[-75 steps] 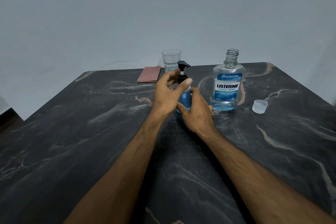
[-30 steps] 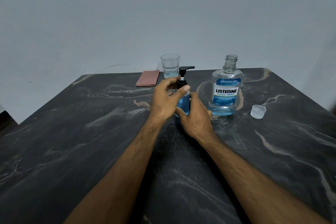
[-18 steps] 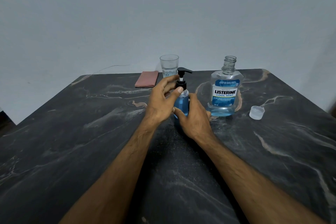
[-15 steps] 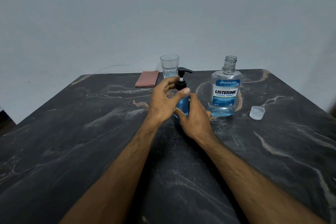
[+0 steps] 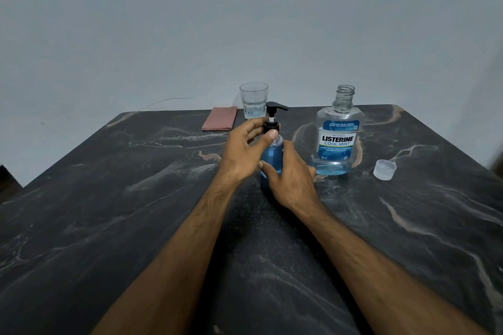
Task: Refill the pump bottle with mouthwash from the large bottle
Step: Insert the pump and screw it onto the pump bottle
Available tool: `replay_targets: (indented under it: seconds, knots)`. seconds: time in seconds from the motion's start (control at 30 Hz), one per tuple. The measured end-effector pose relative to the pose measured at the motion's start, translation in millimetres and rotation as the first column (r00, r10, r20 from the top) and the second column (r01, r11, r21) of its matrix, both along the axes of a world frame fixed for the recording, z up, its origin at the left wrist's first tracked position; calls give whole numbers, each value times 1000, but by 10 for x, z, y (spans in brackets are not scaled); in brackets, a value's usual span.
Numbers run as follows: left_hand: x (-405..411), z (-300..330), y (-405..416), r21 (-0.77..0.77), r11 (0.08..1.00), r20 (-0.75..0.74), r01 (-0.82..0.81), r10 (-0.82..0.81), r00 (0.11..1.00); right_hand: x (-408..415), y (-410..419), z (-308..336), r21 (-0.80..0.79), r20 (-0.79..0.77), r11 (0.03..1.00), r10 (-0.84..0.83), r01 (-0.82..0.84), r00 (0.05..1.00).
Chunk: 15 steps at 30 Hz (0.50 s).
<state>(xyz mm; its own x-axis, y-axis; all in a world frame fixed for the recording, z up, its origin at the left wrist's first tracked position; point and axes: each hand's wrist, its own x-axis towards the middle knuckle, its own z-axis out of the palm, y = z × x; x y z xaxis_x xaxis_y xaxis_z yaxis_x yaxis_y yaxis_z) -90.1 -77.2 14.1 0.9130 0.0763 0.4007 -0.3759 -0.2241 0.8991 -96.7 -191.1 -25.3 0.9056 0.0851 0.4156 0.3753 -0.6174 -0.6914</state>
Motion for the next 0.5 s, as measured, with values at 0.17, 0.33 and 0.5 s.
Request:
replay_targets:
  seconds: [0.17,0.33,0.5]
  knots:
    - [12,7,-45,-80,996,-12,-26,26,1000,14,3,-15,-6,-3,1000,18,-18,1000]
    - [26,-1,-31,-21,999,-9,29,-29,1000,26,4,-11,-17,-12,999,29,-30,999]
    - [41,15,-2,-1,997,-20,76,-76,997,34,2,1,-25,-26,999,36,-37,999]
